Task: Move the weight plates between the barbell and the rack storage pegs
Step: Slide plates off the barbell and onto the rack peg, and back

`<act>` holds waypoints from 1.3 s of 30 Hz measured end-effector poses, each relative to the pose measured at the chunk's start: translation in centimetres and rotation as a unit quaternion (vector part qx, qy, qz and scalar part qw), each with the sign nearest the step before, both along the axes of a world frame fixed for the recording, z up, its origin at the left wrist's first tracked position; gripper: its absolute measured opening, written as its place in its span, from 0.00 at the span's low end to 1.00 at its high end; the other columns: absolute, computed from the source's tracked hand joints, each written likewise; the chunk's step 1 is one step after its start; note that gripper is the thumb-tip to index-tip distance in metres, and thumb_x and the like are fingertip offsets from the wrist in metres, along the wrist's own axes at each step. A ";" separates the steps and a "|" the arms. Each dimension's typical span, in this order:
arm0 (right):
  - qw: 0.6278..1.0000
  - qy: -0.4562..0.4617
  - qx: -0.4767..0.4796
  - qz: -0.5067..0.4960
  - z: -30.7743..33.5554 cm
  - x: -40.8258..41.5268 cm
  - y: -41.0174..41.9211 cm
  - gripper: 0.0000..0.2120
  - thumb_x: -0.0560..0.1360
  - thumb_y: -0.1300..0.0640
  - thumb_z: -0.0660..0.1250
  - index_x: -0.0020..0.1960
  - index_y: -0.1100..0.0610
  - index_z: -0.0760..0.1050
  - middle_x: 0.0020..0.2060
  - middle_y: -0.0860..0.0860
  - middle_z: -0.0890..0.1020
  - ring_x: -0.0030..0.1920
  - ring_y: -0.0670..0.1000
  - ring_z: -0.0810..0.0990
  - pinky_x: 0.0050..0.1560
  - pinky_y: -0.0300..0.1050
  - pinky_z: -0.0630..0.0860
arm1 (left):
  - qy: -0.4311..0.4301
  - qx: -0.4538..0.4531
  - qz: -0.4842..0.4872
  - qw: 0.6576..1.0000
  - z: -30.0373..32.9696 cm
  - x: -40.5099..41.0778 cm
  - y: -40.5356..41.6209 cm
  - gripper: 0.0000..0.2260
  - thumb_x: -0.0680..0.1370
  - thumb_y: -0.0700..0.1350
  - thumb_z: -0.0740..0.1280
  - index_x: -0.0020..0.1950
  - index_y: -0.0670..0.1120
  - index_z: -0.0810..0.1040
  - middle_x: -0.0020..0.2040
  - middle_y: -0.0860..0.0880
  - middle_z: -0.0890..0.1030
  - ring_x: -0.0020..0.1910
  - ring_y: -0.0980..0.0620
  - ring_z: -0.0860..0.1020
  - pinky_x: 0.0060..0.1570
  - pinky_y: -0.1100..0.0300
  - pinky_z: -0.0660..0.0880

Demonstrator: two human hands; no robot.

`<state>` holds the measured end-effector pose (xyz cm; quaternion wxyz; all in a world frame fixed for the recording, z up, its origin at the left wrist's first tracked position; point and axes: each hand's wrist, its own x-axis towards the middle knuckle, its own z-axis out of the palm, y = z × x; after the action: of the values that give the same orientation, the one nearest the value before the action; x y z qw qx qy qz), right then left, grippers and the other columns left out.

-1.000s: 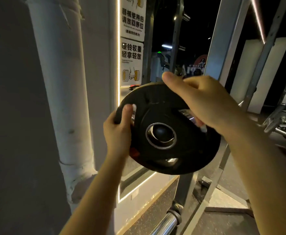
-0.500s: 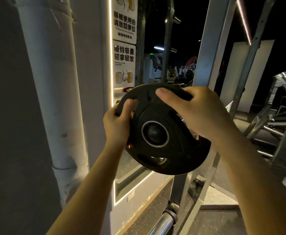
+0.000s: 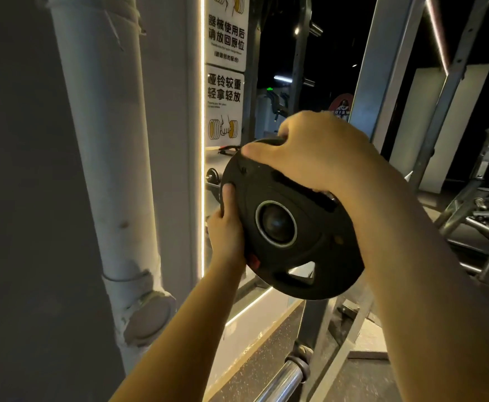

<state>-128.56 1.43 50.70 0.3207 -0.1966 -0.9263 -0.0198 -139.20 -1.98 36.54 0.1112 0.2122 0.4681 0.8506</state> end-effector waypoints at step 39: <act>0.983 0.147 -0.108 0.015 -3.1 2.7 5.9 0.23 0.76 0.36 0.56 0.38 0.54 0.72 0.29 0.52 0.75 0.31 0.50 0.75 0.33 0.44 0.68 | 0.157 -0.100 -0.017 0.982 3.0 -1.9 4.1 0.21 0.72 0.64 0.62 0.42 0.46 0.78 0.41 0.44 0.82 0.46 0.42 0.81 0.58 0.42 0.75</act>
<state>-125.85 7.35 47.62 0.4304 -0.2165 -0.8688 0.1144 -141.06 2.16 39.56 0.0716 0.3394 0.5585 0.7535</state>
